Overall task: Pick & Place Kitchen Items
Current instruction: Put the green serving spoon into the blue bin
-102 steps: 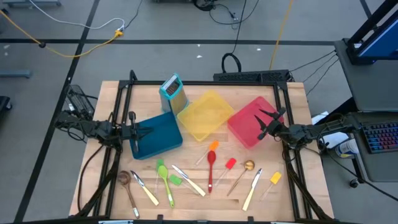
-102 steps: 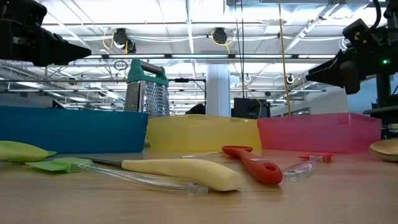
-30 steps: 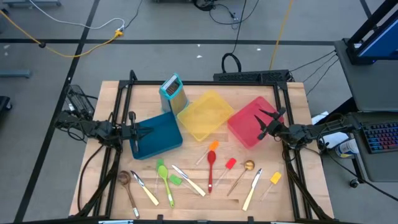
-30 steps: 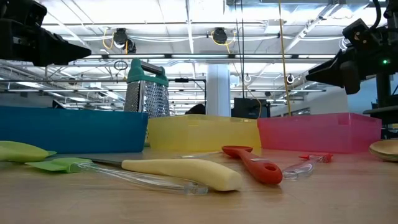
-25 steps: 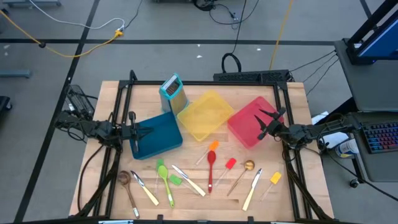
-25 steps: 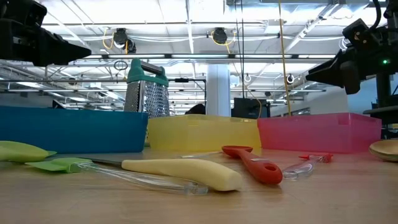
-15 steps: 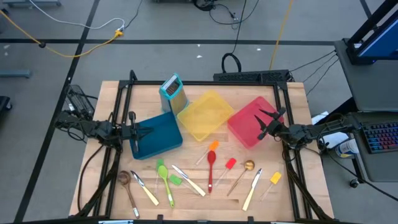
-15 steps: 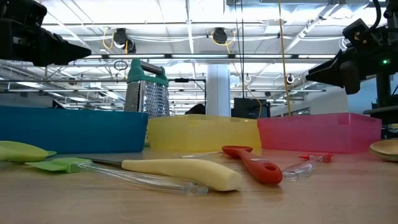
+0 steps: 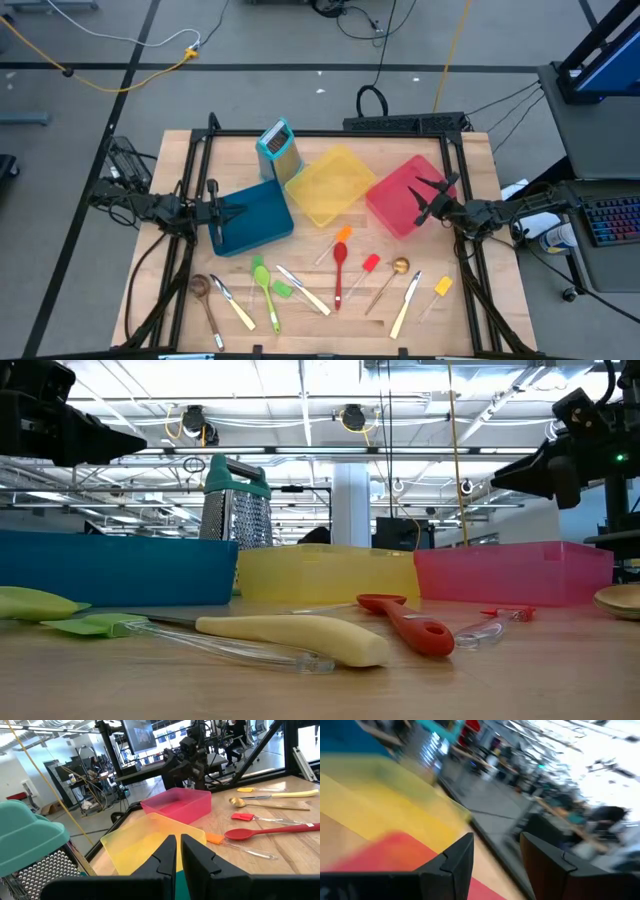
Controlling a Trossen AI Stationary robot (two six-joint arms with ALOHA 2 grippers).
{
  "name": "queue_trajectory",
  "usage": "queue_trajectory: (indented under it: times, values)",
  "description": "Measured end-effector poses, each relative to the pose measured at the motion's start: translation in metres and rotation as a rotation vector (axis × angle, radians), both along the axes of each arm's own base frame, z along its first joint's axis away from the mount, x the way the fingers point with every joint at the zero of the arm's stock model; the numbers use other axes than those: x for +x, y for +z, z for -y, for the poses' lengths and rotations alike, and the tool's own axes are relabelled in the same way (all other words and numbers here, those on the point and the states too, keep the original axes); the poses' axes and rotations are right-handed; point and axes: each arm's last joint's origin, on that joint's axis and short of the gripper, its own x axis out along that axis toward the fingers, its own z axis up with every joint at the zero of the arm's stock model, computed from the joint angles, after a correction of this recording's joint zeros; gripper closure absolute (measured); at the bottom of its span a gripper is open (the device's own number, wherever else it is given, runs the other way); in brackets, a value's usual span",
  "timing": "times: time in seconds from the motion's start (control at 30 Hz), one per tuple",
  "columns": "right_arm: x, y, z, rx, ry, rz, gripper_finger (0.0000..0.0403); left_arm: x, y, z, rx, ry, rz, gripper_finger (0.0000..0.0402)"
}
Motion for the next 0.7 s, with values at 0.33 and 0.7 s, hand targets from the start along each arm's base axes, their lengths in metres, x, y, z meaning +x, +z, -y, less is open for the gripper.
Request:
queue_trajectory:
  times: [0.33,0.7]
  values:
    - [0.003,0.011,-0.006,0.215,0.234,0.236,0.0248,0.0,0.0,0.0,-0.065,-0.002,0.011,0.0369]
    - [-0.001,0.032,-0.004,0.227,0.249,0.459,0.0248,0.0,0.001,0.0,-0.086,0.002,0.019,0.0369]
